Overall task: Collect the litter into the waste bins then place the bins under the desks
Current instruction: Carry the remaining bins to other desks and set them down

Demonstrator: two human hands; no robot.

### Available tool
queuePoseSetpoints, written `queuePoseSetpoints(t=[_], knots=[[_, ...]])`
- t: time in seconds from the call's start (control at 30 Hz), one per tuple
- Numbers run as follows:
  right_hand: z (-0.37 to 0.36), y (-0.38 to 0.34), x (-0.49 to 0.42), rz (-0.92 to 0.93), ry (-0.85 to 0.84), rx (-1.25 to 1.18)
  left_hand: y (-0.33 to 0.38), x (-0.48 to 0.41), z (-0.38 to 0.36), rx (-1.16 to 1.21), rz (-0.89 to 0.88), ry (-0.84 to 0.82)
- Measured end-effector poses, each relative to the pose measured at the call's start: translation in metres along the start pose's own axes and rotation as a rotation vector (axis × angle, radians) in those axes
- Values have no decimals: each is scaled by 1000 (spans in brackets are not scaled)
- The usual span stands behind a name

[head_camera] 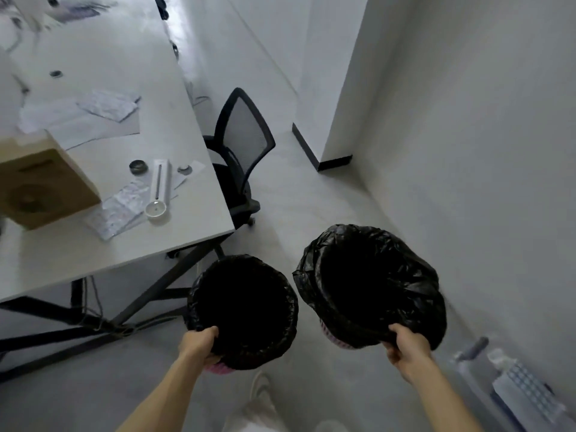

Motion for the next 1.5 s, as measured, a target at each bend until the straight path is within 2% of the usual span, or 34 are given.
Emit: queuePoseSetpoints(t=[0.1,0.27,0.5,0.73,0.93,1.23,1.5], knots=[[-9,-42,-35,14,-29,128,9,10,-21,65,62,63],[-40,-114,-118,-9,-152,367,10,24,-58,314,146,178],[-85,-184,-199,83,-305,749,-28,59,-113,561,269,479],[-136,-211,-225,247,-391,1024,-79,90,-162,945,379,545],[-205,-172,-234,269,-402,1099,-126,64,-164,1024,505,592],[-326,-85,-258,164,-476,1051,-172,-38,-186,998,501,600],[-440,8,-350,158,-528,1031,-224,-152,-222,1042,512,659]])
Point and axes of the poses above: each hand's wrist, its own x-axis away from the middle knuckle, its own z-axis out of the back of the hand, y = z × x, the point moved 4 cm from there along -x, towards the middle knuckle, and after that the axes turned 8 degrees about x, right-handed, at the moved point
